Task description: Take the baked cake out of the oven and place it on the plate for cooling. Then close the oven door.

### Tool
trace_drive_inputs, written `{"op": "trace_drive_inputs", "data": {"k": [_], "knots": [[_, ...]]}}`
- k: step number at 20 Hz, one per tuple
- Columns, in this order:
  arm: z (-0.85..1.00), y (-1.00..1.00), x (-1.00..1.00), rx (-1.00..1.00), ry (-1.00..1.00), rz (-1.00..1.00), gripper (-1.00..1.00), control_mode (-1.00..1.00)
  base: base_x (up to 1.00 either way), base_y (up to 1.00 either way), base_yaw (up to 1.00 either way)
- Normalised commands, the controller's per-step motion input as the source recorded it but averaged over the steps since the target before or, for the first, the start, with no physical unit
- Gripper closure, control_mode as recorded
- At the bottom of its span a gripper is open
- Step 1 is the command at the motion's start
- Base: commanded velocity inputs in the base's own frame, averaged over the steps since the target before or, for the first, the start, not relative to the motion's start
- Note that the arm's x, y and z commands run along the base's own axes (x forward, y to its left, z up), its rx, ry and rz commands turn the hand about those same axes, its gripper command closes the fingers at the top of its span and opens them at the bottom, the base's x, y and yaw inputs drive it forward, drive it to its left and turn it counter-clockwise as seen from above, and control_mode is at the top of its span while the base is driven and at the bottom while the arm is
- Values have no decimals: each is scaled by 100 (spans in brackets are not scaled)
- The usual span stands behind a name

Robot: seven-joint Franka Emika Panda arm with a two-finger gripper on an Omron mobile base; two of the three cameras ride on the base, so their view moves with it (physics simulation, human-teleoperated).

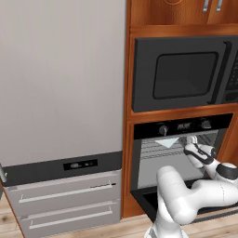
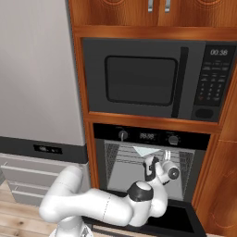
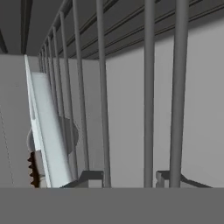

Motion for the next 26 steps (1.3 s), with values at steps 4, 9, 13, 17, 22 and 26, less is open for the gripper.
{"op": "trace_drive_inputs", "data": {"k": [4, 9, 13, 17, 22, 26], "knots": [[0, 0, 0, 0, 0, 0, 100, -100, 0, 0, 0], [0, 0, 0, 0, 0, 0, 100, -100, 0, 0, 0], [0, 0, 0, 0, 0, 0, 100, -100, 0, 0, 0], [0, 0, 0, 0, 0, 0, 100, -100, 0, 0, 0], [0, 0, -3, 0, 0, 0, 100, -100, 0, 0, 0], [0, 0, -23, 0, 1, 0, 100, -100, 0, 0, 0]]}}
